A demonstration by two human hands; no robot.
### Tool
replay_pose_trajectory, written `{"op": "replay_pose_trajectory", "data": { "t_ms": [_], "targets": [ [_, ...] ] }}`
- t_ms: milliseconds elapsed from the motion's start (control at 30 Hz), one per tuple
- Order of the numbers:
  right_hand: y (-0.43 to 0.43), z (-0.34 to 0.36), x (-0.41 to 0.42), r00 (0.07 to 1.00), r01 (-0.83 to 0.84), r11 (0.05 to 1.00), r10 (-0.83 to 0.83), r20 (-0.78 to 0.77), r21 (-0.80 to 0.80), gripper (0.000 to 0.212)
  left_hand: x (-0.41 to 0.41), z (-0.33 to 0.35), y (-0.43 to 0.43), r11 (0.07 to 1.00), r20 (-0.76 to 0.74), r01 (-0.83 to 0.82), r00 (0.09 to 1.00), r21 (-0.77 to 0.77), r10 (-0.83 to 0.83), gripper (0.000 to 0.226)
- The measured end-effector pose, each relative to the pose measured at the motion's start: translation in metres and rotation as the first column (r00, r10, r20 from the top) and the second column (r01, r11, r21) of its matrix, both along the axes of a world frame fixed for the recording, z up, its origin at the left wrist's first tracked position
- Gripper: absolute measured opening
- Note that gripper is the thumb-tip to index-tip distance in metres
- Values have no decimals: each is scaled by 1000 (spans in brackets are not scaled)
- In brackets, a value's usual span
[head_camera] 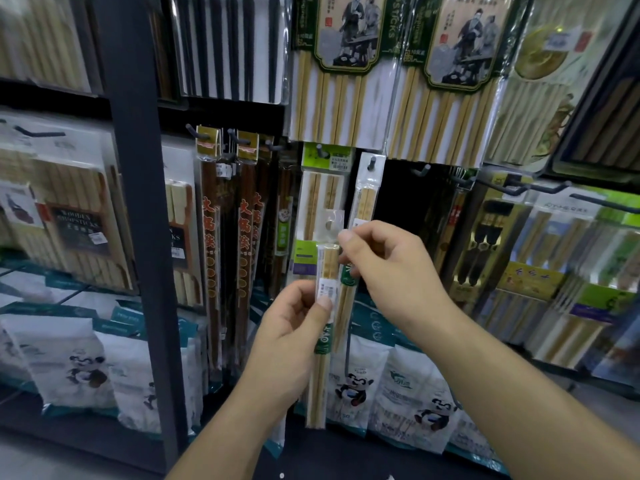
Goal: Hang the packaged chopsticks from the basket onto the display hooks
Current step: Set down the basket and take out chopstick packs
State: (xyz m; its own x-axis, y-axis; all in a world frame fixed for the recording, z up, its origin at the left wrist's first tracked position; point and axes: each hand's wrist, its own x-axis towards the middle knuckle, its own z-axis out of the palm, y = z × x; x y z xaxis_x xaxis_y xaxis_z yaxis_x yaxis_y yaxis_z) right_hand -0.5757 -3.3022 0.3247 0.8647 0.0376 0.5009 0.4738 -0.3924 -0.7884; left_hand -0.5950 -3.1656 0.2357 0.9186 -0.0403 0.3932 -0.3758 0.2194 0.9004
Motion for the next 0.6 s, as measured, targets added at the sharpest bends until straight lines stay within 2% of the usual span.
{"op": "replay_pose_trajectory", "data": {
  "t_ms": [267, 600],
  "targets": [
    [-8, 37, 3, 996, -8, 997, 0, 92, 77, 33, 3, 45, -15, 993, 68, -74, 995, 94, 67, 19],
    [1, 54, 26, 983, 166, 982, -173, 63, 92, 37, 31, 75, -14, 990, 63, -115, 992, 82, 110, 20]
  ]
}}
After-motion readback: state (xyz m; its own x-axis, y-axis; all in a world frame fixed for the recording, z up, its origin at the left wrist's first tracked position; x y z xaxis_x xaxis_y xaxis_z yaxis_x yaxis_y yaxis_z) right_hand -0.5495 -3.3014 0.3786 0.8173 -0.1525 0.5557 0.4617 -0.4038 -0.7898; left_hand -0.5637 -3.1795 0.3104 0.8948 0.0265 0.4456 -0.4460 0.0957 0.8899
